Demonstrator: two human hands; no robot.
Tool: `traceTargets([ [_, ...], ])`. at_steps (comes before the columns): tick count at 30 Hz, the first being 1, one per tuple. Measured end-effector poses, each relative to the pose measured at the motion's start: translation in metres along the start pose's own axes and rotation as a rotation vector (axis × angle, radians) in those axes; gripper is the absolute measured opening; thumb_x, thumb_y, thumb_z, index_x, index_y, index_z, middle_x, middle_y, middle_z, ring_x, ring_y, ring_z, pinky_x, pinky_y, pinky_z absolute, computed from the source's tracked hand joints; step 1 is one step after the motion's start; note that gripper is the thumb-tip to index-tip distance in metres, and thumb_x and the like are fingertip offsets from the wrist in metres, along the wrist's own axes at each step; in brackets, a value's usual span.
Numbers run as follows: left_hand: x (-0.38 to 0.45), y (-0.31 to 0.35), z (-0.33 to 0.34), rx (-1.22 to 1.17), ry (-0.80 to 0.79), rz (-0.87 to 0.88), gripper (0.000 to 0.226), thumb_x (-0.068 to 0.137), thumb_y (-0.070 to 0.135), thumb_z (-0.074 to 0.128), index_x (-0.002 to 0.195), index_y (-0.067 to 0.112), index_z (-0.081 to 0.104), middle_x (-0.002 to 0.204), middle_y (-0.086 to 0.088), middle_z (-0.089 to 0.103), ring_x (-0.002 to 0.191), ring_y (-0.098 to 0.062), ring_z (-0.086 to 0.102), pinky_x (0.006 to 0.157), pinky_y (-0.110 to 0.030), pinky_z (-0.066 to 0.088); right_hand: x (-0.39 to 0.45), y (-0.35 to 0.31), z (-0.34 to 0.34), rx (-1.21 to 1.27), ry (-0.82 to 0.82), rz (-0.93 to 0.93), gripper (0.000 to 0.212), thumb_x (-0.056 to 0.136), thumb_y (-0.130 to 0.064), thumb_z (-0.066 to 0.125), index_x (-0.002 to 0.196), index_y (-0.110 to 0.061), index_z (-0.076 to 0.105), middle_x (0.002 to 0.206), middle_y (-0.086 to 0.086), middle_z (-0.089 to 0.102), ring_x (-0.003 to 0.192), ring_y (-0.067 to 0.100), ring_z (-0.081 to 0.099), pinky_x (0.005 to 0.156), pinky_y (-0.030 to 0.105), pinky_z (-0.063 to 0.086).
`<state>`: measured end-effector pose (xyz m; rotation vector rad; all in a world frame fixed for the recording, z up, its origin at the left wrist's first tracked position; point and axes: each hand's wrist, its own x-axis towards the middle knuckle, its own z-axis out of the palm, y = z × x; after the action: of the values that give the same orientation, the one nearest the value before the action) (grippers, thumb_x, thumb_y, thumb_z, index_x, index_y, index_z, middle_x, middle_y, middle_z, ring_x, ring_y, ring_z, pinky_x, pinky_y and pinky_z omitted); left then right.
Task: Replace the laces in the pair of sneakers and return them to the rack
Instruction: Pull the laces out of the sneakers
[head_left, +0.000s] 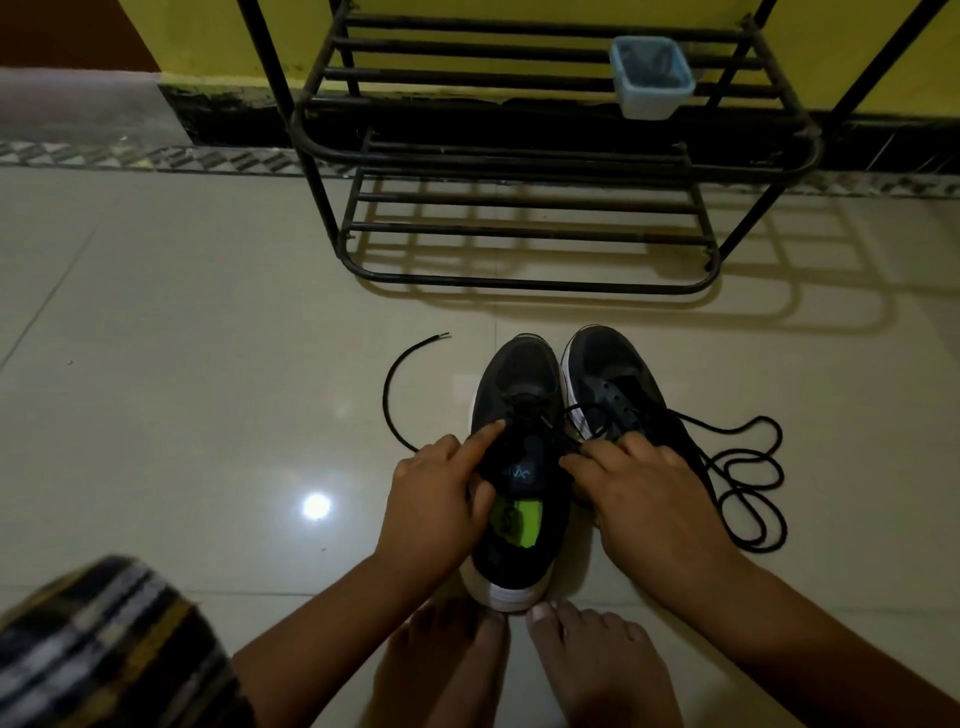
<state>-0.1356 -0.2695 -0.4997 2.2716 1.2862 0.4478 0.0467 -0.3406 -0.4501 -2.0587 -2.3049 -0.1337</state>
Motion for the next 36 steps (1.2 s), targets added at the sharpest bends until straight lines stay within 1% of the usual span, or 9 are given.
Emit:
traceTargets([
  [4,0.004,-0.001,0.0,0.082,-0.013,0.033,0.056,0.08,0.031,0.037,0.134,0.032,0.049,0.071,0.007,0.038,0.065,-0.017,0.047,0.061,-0.031,0.041,-0.001,-0.008,0.01,-0.13,-0.079,0.065,0.043,0.071,-0.012,0.031,0.081,-0.015,0.073,0.092,0.007,0.066,0.079,0.032,0.059,0.061,0.039,0.046],
  [6,0.004,-0.002,0.0,0.083,-0.012,0.043,0.056,0.079,0.033,0.035,0.133,0.032,0.05,0.071,0.008,0.038,0.065,-0.018,0.048,0.061,-0.031,0.041,-0.01,-0.017,0.032,-0.122,-0.258,0.106,0.02,0.08,-0.02,0.05,0.082,-0.023,0.07,0.095,0.002,0.06,0.087,0.029,0.047,0.069,0.042,0.043],
  [8,0.003,-0.004,0.0,0.09,-0.004,0.055,0.055,0.079,0.032,0.036,0.132,0.031,0.051,0.071,0.007,0.041,0.067,-0.019,0.051,0.063,-0.031,0.041,-0.012,-0.015,0.04,-0.087,-0.24,0.089,0.005,0.073,-0.021,0.067,0.078,-0.024,0.067,0.087,-0.001,0.06,0.081,0.024,0.044,0.068,0.039,0.042],
  [13,0.01,0.0,-0.002,0.214,0.06,0.152,0.057,0.071,0.029,0.044,0.128,0.022,0.053,0.115,0.0,0.058,0.111,-0.02,0.046,0.084,-0.041,0.041,0.002,-0.003,0.006,-0.081,0.003,0.005,0.047,0.065,-0.01,0.026,0.069,-0.011,0.073,0.076,0.005,0.068,0.069,0.028,0.062,0.056,0.035,0.048],
  [16,0.02,0.007,-0.005,0.281,-0.056,0.236,0.074,0.063,0.022,0.052,0.137,0.017,0.045,0.13,-0.001,0.055,0.13,-0.023,0.039,0.098,-0.053,0.036,-0.001,-0.008,0.009,-0.097,-0.05,-0.035,0.048,0.066,-0.012,0.027,0.075,-0.011,0.074,0.079,0.005,0.068,0.072,0.027,0.062,0.057,0.033,0.047],
  [22,0.027,0.016,-0.004,0.416,-0.151,0.31,0.078,0.055,0.024,0.077,0.129,0.012,0.054,0.121,-0.007,0.061,0.121,-0.031,0.053,0.093,-0.056,0.042,0.002,-0.009,0.003,-0.097,-0.107,-0.051,0.024,0.052,-0.013,0.057,0.07,-0.01,0.073,0.073,0.007,0.065,0.067,0.028,0.059,0.055,0.033,0.047],
  [27,0.029,0.02,-0.005,0.416,-0.239,0.292,0.07,0.072,0.021,0.068,0.137,0.017,0.045,0.136,-0.006,0.047,0.129,-0.032,0.04,0.1,-0.048,0.032,0.002,-0.009,0.009,-0.068,-0.02,-0.055,0.046,0.065,-0.012,0.027,0.069,-0.011,0.072,0.071,0.005,0.063,0.065,0.027,0.058,0.053,0.032,0.045],
  [31,0.033,0.023,-0.005,0.417,-0.292,0.257,0.064,0.086,0.027,0.055,0.144,0.023,0.028,0.147,-0.001,0.026,0.138,-0.025,0.018,0.108,-0.04,0.017,0.001,-0.014,0.009,-0.088,-0.035,-0.065,0.047,0.066,-0.01,0.026,0.072,-0.01,0.073,0.073,0.005,0.064,0.065,0.026,0.059,0.053,0.031,0.046],
  [36,0.032,0.016,-0.002,0.298,-0.253,0.312,0.043,0.078,0.02,0.065,0.12,0.019,0.055,0.13,-0.006,0.045,0.129,-0.031,0.033,0.103,-0.048,0.031,0.002,-0.017,0.008,-0.089,-0.03,-0.082,0.047,0.066,-0.01,0.026,0.071,-0.01,0.073,0.073,0.006,0.064,0.064,0.027,0.059,0.054,0.032,0.046],
])
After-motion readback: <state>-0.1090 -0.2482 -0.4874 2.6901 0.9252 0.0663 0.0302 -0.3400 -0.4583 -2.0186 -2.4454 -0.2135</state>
